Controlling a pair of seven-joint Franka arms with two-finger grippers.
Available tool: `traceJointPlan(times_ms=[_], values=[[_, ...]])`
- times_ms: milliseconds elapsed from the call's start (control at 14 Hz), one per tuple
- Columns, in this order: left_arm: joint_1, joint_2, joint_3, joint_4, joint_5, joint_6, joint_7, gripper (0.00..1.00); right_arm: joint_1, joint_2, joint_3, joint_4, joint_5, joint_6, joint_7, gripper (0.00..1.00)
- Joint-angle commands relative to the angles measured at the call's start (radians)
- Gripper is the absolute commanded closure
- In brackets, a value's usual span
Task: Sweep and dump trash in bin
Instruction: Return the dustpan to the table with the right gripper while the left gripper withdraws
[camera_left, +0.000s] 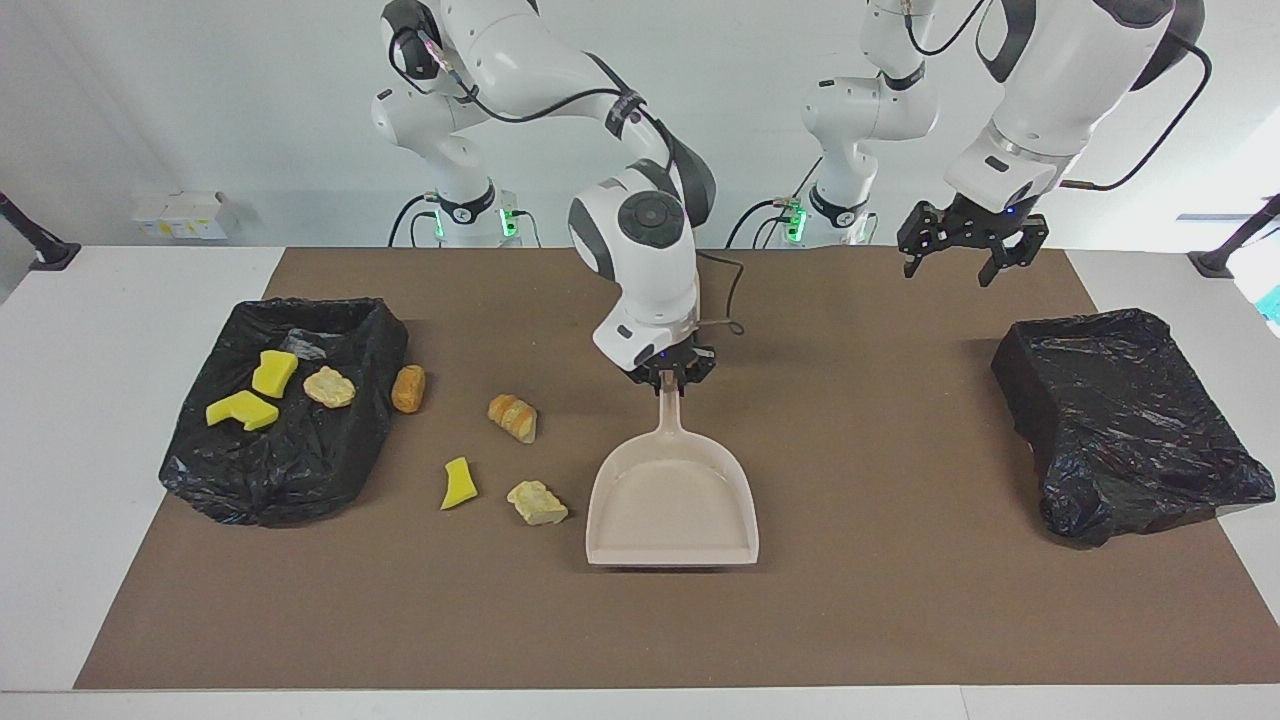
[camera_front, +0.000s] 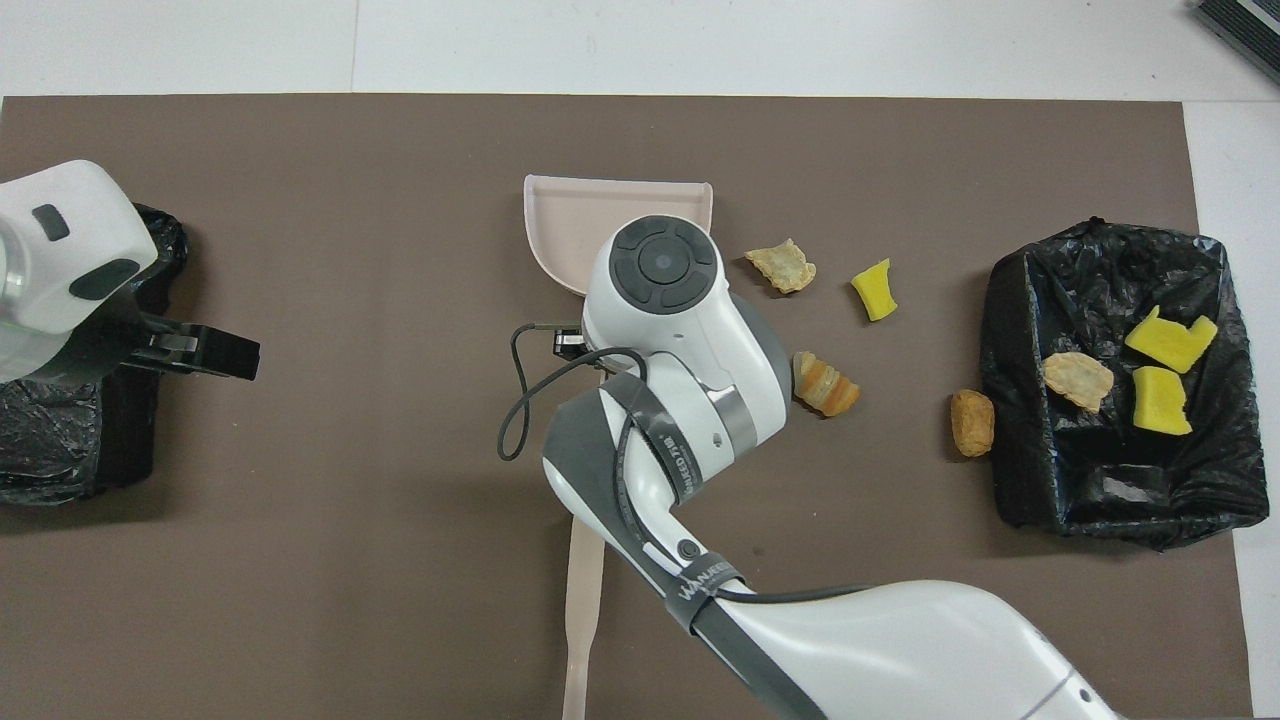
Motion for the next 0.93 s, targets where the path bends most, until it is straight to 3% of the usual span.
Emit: traceJointPlan(times_ms=[0, 72, 143, 215, 430, 645, 860], values=[[0.01, 0.007, -0.004, 0.021, 0.038, -0.017, 0.069, 0.0, 0.015, 0.054, -0.003, 0.06, 0.018, 0.009, 0.039, 1.0], [0.013, 0.007, -0.003, 0.021, 0.038, -0.016, 0.078, 0.0, 0.014, 0.051, -0.003, 0.057, 0.02, 0.006, 0.041, 0.96], [0.025, 0.007, -0.003, 0.019, 0.037, -0.014, 0.071, 0.0, 0.014, 0.044, -0.003, 0.054, 0.02, 0.007, 0.041, 0.41], [0.039, 0.007, -0.004, 0.019, 0.035, -0.014, 0.078, 0.0, 0.017, 0.039, -0.003, 0.053, 0.008, 0.007, 0.035, 0.0], [0.041, 0.004, -0.003, 0.023, 0.035, -0.016, 0.069, 0.0, 0.015, -0.041, -0.003, 0.024, 0.023, -0.022, 0.027, 0.0], [0.041, -0.008, -0.003, 0.03, 0.035, -0.016, 0.071, 0.0, 0.004, -0.137, -0.003, -0.021, 0.032, -0.135, 0.029, 0.0], [0.037, -0.01, -0.005, 0.032, 0.033, -0.017, 0.069, 0.0, 0.049, -0.269, -0.003, -0.178, 0.043, -0.172, 0.056, 0.0]])
